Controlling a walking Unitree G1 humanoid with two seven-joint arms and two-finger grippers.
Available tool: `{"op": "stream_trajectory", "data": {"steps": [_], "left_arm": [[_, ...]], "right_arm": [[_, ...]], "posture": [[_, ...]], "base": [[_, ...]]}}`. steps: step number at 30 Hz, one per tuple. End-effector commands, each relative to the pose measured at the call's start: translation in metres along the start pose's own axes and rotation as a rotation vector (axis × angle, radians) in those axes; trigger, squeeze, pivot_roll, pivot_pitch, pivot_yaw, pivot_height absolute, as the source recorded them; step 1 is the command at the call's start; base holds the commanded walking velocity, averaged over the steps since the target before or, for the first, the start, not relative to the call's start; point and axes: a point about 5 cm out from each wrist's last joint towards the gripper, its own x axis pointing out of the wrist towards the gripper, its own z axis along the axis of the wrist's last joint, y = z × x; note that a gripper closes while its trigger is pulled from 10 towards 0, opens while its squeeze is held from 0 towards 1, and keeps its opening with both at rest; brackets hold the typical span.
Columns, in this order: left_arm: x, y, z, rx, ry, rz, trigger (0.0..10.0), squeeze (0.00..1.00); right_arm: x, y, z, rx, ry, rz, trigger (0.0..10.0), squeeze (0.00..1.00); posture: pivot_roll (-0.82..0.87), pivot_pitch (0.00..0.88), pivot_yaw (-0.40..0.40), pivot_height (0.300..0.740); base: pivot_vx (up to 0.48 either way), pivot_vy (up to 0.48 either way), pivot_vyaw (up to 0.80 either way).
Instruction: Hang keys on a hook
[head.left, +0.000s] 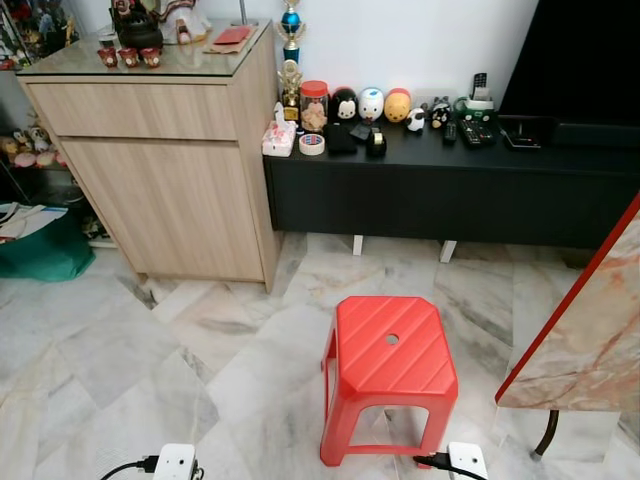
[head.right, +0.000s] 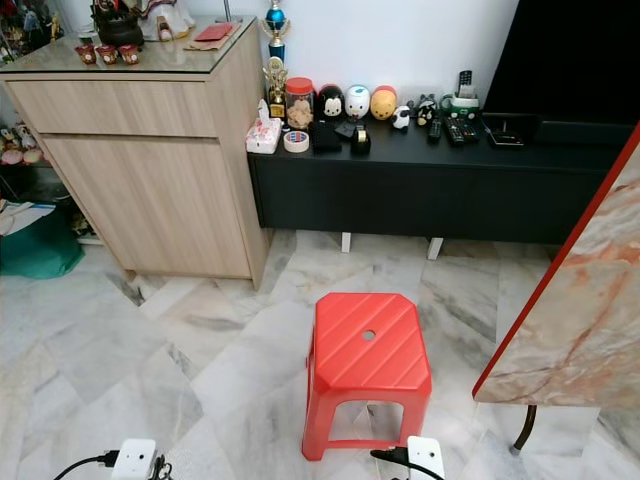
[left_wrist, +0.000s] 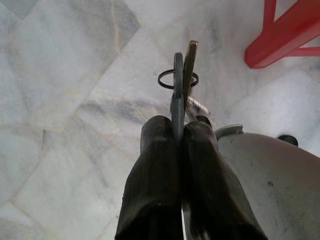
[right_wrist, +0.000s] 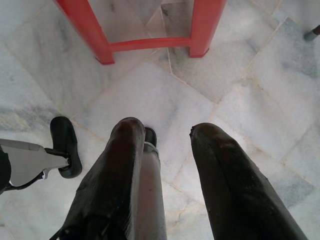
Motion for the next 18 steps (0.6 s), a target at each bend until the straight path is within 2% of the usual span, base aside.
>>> {"op": "stream_trajectory", "data": {"steps": [1, 18], "left_arm": [[-0.0009, 0.0007, -0.0047, 0.002, 0.011, 0.009, 10.0, 0.0], [-0.0016, 0.0026, -0.0083, 0.013, 0.024, 0.017, 10.0, 0.0]], "right_arm": [[-0.0001, -0.0034, 0.0008, 0.016, 0.004, -0.022, 10.0, 0.0], [0.0001, -0.0031, 0.0021, 0.05, 0.007, -0.025, 10.0, 0.0]], "posture": [[0.01, 0.0, -0.008, 0.74], [0.02, 0.0, -0.013, 0.74]], "base": [[0.0, 0.0, 0.0], [0.0, 0.0, 0.0]]}}
